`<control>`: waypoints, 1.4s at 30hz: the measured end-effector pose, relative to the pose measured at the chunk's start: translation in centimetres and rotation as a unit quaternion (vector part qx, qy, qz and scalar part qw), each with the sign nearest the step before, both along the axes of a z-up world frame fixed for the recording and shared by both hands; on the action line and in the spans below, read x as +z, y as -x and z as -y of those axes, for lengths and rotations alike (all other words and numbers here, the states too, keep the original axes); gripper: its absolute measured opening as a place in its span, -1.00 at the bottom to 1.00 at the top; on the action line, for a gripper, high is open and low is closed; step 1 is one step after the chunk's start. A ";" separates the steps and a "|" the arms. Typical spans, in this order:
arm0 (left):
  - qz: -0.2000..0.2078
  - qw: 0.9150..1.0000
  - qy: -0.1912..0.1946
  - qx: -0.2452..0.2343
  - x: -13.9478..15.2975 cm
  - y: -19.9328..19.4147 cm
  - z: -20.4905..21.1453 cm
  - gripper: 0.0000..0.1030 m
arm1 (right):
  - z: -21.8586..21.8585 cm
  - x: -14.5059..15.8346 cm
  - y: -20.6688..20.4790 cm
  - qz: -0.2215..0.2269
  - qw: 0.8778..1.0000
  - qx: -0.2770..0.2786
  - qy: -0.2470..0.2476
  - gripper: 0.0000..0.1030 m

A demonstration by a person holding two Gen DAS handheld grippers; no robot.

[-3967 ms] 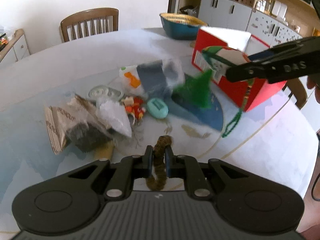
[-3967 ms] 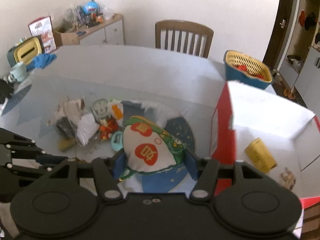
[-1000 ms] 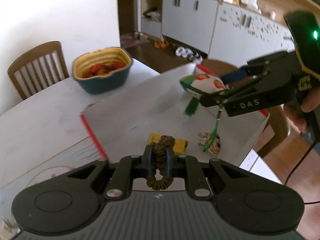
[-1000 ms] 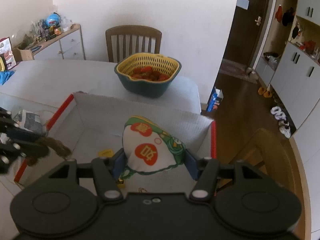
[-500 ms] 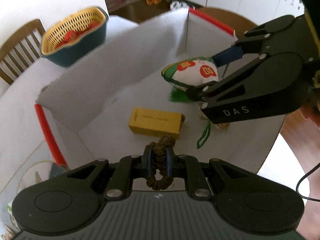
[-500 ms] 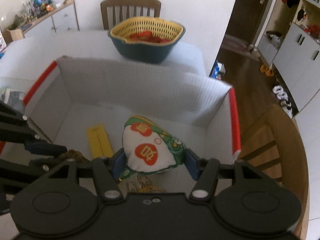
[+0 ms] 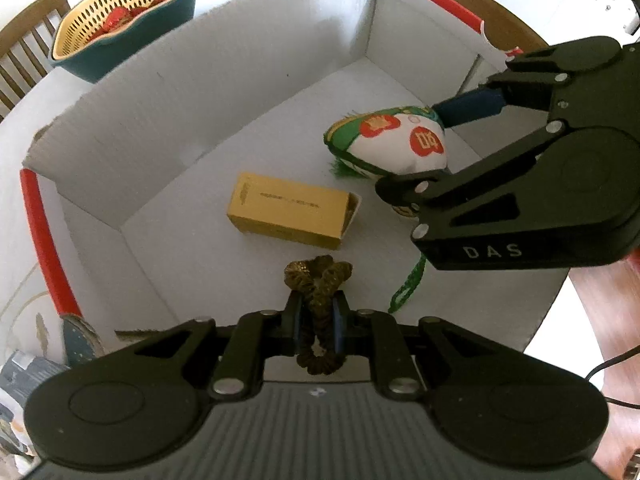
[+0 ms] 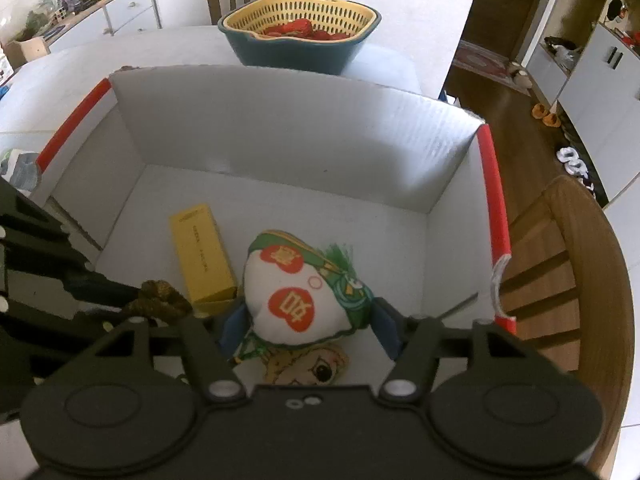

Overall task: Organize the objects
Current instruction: 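Release the bracelet from the left tool while the right tool drops the pouch into the box, then withdraw both open tools from the red box back over the table pile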

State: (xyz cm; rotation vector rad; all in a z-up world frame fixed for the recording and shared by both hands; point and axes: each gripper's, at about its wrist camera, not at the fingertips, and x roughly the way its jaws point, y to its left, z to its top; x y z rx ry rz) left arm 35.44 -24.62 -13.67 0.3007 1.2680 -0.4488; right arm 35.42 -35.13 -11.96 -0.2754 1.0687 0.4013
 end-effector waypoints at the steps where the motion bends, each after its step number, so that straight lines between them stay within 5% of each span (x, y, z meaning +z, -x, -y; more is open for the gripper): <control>1: -0.001 1.000 0.001 0.001 -0.1 0.1 0.0 -0.71 | 0.1 0.0 0.1 0.000 1.000 0.001 -0.001 0.28; 4: 0.001 1.000 0.004 0.009 0.0 0.1 -0.3 -0.60 | 0.4 0.1 0.3 -0.002 1.000 0.002 -0.008 0.29; 8: 0.019 1.000 0.006 0.024 0.5 0.4 -0.8 0.06 | 0.7 0.5 0.6 0.003 1.000 0.004 -0.019 0.32; 16: 0.039 0.998 0.026 0.033 2.1 1.3 -1.1 0.13 | 1.4 2.0 2.0 0.022 0.999 0.016 -0.033 0.53; 23: 0.067 0.995 0.059 0.042 5.1 3.2 -1.8 0.31 | 3.5 4.6 3.2 0.044 0.997 -0.007 -0.064 0.53; 33: 0.104 0.988 0.099 0.053 8.0 5.6 -3.3 0.33 | 4.2 7.5 6.1 0.078 0.993 -0.015 -0.089 0.53; 42: 0.140 0.981 0.112 0.069 10.0 7.7 -6.2 0.51 | 3.0 10.0 8.6 0.107 0.987 -0.015 -0.117 0.75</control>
